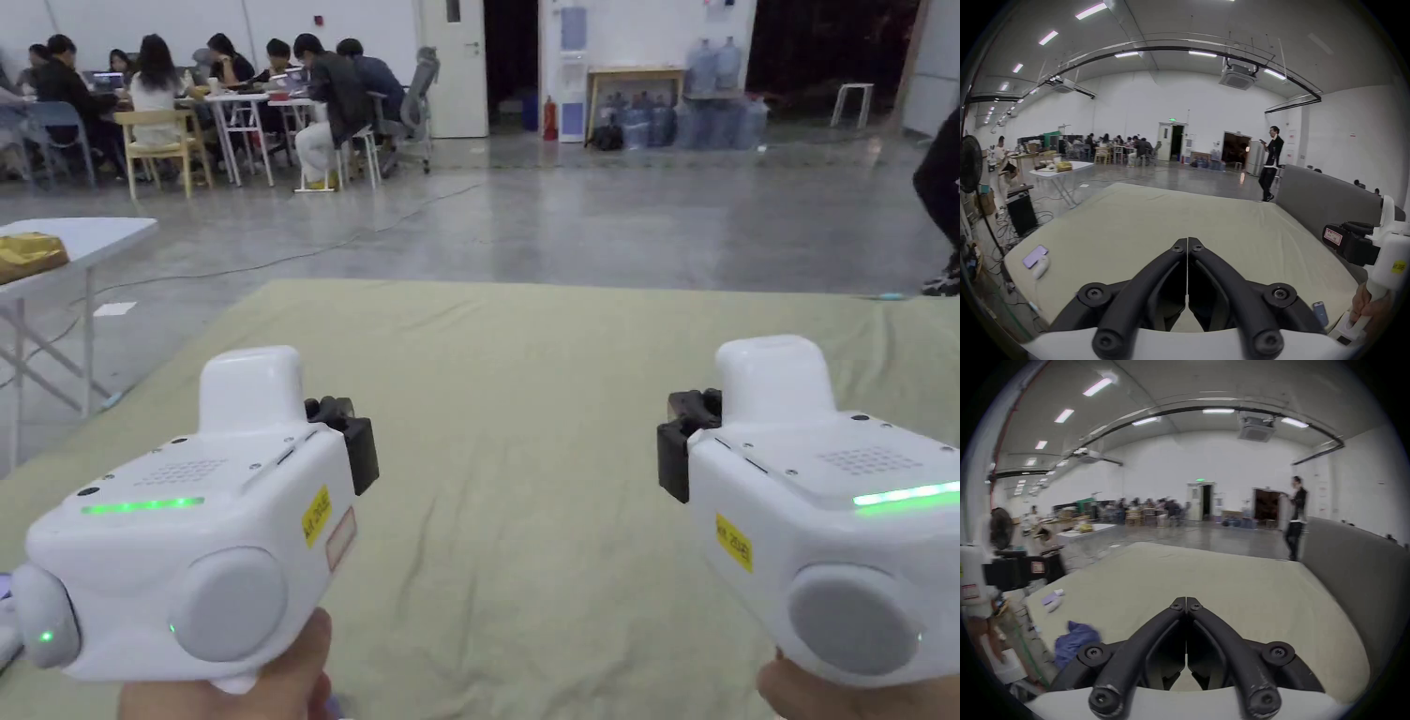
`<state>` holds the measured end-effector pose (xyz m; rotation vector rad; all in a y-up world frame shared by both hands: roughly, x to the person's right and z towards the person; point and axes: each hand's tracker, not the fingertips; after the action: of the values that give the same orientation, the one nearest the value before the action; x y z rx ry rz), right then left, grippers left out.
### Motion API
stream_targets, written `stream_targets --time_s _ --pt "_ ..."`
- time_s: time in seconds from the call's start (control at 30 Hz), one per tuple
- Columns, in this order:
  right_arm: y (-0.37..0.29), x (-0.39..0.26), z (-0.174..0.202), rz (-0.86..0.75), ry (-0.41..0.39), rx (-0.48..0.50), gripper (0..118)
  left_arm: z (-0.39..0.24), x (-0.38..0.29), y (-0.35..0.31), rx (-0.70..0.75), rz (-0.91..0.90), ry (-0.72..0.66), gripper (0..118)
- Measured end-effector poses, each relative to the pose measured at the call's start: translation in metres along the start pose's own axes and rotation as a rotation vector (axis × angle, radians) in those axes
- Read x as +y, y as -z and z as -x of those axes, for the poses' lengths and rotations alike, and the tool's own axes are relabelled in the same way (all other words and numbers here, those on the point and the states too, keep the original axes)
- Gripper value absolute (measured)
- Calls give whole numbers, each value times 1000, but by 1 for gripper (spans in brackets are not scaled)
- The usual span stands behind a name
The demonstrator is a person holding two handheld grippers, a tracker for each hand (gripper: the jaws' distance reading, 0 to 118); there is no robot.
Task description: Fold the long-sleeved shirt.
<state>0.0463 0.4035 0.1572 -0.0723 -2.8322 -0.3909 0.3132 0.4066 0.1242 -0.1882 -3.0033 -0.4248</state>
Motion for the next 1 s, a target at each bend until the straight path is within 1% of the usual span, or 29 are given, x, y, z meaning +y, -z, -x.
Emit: stream_targets --time_s 0.03,0.1,0.17,0.23,0.3,0.33,0.37,0.4,0.43,0.47,0.5,0.57,0.67,0.73,0.77,0.8,0.83,0.87,0.9,0.93,1.0 --pt "2 0 19 -1 -5 76 0 19 0 -2 53 19 -6 0" --pt "5 6 52 5 51 243 0 63 -6 -10 152 60 -30 0" --pt "6 6 78 6 98 358 0 99 -14 -16 226 103 -48 0" --pt "6 7 94 -2 89 402 0 123 -28 -17 290 165 -36 0" --pt "8 2 103 1 51 417 0 135 -41 -9 279 235 -31 0" --pt "9 -2 106 9 29 420 0 140 -50 -3 258 263 -46 7" --pt "11 -3 105 20 9 417 0 144 -59 3 254 269 -79 35" --pt "13 -8 105 35 -15 407 0 150 -72 11 214 283 -123 98" --pt "14 -11 103 51 -33 400 0 153 -81 27 160 325 -144 118" --pt "15 -15 100 63 -38 393 0 158 -92 43 144 403 -179 115" --pt "17 -17 94 74 -39 383 0 159 -96 53 116 409 -199 116" --pt "17 -23 83 95 -39 356 0 165 -115 90 154 525 -177 116" --pt "18 -27 65 123 -27 315 0 169 -143 139 184 617 -128 116" --pt "18 -29 53 135 -18 285 0 166 -175 156 221 707 -102 114" --pt "18 -29 50 137 -18 274 0 167 -184 166 238 747 -83 113" --pt "17 -29 46 137 -18 262 0 167 -193 175 260 801 -51 107" --pt "16 -29 42 137 -17 250 0 164 -200 174 281 834 -8 89" --pt "14 -29 37 138 -15 241 0 163 -203 176 257 843 7 58" --pt "13 -27 36 139 -12 234 0 160 -201 176 245 824 -16 20" --pt "11 -27 32 136 -7 224 0 155 -196 175 249 826 -16 9" --pt "7 -23 23 129 18 167 0 147 -174 164 233 803 -11 6"
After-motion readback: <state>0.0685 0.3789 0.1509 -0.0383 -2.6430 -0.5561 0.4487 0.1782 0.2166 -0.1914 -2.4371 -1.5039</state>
